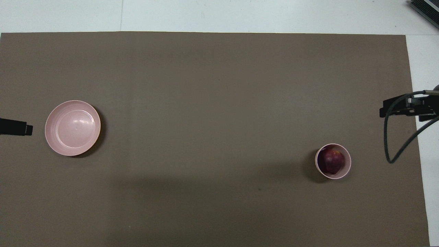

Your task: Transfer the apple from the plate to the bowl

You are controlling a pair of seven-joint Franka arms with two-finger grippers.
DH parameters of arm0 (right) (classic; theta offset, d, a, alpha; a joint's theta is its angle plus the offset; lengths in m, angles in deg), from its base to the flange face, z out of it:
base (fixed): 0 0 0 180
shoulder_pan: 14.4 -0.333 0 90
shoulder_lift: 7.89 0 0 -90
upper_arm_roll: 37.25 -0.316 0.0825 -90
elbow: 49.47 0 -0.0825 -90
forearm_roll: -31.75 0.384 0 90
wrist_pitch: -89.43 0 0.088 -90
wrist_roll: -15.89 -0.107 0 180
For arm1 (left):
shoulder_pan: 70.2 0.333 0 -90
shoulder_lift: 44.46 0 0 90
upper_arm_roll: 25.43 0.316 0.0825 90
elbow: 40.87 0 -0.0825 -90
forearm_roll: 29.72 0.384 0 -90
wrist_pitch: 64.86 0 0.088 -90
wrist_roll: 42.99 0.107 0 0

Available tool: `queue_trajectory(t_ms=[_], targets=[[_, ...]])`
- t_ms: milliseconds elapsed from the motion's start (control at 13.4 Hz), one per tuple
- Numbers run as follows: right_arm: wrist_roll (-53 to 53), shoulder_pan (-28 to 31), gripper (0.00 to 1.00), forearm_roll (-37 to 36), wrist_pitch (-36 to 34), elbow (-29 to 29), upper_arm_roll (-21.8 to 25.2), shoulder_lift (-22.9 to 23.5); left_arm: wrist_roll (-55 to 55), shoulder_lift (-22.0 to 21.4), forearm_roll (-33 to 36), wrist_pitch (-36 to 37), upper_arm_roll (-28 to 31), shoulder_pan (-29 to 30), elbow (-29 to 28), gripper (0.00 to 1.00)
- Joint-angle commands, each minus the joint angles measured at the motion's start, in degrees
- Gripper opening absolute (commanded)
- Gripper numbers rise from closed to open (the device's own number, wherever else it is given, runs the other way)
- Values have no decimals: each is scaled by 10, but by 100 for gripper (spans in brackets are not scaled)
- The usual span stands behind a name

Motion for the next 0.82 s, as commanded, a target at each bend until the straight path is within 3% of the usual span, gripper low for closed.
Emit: queue_trajectory(t_ms=[0, 745], targets=[[14, 4, 100, 0, -7, 8, -7, 2, 2, 1, 5, 12, 1, -2, 11, 100], [29, 3, 100, -2, 1, 8, -8, 3, 2, 1, 5, 12, 1, -2, 11, 100]])
